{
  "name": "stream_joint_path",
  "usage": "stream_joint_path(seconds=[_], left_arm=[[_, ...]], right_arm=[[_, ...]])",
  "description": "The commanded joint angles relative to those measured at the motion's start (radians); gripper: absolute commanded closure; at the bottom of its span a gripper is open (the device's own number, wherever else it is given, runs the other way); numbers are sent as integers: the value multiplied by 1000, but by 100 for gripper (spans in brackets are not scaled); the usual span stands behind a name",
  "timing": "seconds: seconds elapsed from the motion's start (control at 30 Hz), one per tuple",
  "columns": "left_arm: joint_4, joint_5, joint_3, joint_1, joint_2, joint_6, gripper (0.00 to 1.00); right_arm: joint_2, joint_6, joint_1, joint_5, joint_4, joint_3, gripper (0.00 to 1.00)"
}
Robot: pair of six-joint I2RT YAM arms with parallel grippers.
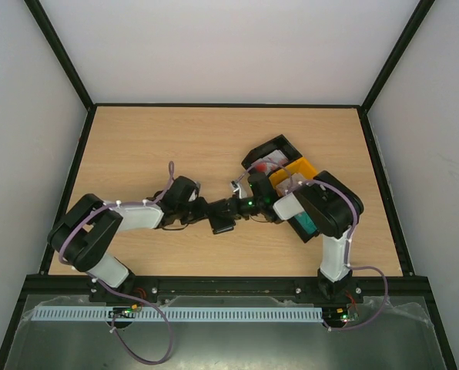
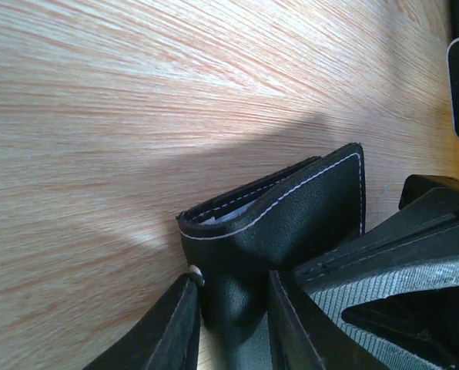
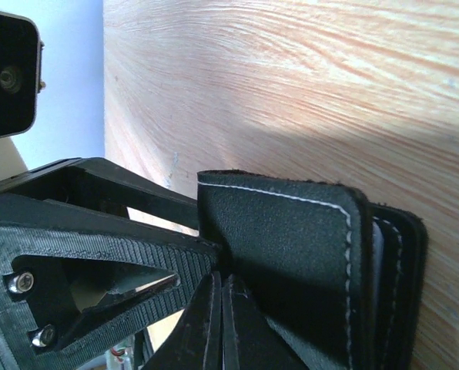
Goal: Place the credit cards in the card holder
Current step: Close the card holder at the center of the board.
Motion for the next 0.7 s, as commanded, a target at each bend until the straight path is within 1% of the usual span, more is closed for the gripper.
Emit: stream_joint_path(seconds=[0.0,0.07,0.13,0.17,0.2,0.27,0.33,0.37,0.47,0.5,0.53,0.6,0.63,0.67], left_arm=[[-137,-75,-11,-2,16,36,72],[-145,-74,5,-1,-17,50,68],[-160,-74,24,1,-55,68,63],[-169,-79,34,4,-76,77,60],[-180,-85,42,6,-99,86,57],[-213,-105,65,14,-151,108,49],[-257,-137,86,20,-215,136,43],[-287,-165,100,24,-253,160,40],[-374,-241,146,34,-393,227,30],[-401,-270,164,35,-435,251,27],[-429,-303,178,38,-482,275,23],[-488,-373,208,42,-567,312,11],[-510,-407,229,42,-608,330,2],[-527,-432,241,42,-647,346,0]], right_arm=[[-28,-73,-23,172,-316,-11,97],[-109,-122,-23,180,-401,40,92],[-201,-157,-23,201,-482,95,81],[-242,-175,-23,229,-528,123,74],[-285,-194,-23,260,-577,149,69],[-357,-217,-22,331,-671,200,63],[-437,-275,-21,437,-754,219,58],[-480,-293,-20,523,-792,221,56],[-614,-323,-20,735,-907,221,50],[-685,-324,-20,801,-947,217,47],[-722,-325,-20,862,-965,214,44],[-859,-322,-20,982,-1016,206,37],[-918,-322,-20,1034,-1033,205,32],[-973,-322,-21,1083,-1049,204,26]])
